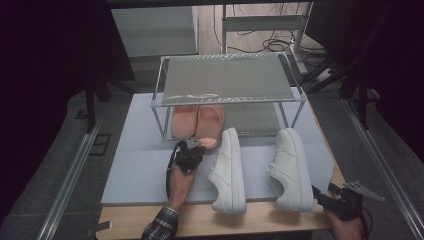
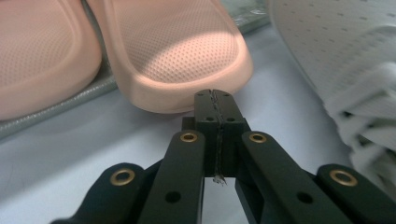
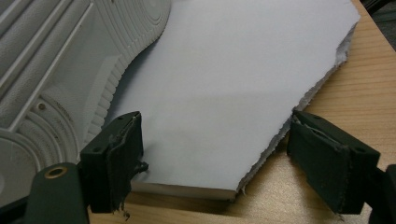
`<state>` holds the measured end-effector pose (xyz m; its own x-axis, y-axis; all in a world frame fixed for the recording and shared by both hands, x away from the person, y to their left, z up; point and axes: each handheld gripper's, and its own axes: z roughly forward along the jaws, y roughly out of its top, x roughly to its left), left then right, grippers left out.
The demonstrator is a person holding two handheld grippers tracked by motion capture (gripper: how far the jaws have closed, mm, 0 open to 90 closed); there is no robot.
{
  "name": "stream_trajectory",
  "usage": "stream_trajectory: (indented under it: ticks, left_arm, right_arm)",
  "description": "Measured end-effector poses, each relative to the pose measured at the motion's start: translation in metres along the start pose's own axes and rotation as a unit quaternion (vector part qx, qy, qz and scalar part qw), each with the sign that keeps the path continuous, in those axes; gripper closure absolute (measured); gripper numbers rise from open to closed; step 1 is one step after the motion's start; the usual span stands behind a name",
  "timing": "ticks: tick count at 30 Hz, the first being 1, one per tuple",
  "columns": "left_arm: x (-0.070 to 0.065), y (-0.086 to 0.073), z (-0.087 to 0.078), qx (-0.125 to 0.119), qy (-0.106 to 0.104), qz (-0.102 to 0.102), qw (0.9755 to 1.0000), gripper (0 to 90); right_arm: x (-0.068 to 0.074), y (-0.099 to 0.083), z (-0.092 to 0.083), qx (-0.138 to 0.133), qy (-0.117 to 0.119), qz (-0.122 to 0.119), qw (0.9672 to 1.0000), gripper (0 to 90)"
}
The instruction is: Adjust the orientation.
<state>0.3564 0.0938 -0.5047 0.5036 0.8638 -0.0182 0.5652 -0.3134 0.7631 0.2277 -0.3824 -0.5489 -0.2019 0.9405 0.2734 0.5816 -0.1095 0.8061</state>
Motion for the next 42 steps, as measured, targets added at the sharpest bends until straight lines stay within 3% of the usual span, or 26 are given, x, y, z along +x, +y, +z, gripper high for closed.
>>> stream_trajectory:
  ticks: [13, 24, 28, 36, 42]
  left_arm:
    - [0.006, 0.017, 0.021, 0.01, 0.018, 0.002, 0.9998, 89.7]
    - [0.011, 0.027, 0.037, 0.011, 0.034, -0.012, 0.9993, 89.7]
    - [0.009, 0.025, 0.032, 0.009, 0.025, -0.003, 0.9996, 89.7]
    - [0.014, 0.017, 0.014, 0.001, 0.005, -0.007, 1.0, 89.3]
    - [0.015, 0.01, 0.006, 0.002, -0.012, -0.004, 0.9999, 83.0]
  right_arm:
    - [0.0, 0.0, 0.0, 0.0, 0.0, 0.0, 1.0, 18.6]
    - [0.0, 0.0, 0.0, 0.0, 0.001, 0.0, 1.0, 18.6]
    - [0.0, 0.0, 0.0, 0.0, 0.001, 0.0, 1.0, 18.6]
    - [0.0, 0.0, 0.0, 0.0, 0.001, 0.0, 1.0, 18.6]
    - [0.0, 0.0, 0.0, 0.0, 0.001, 0.0, 1.0, 18.6]
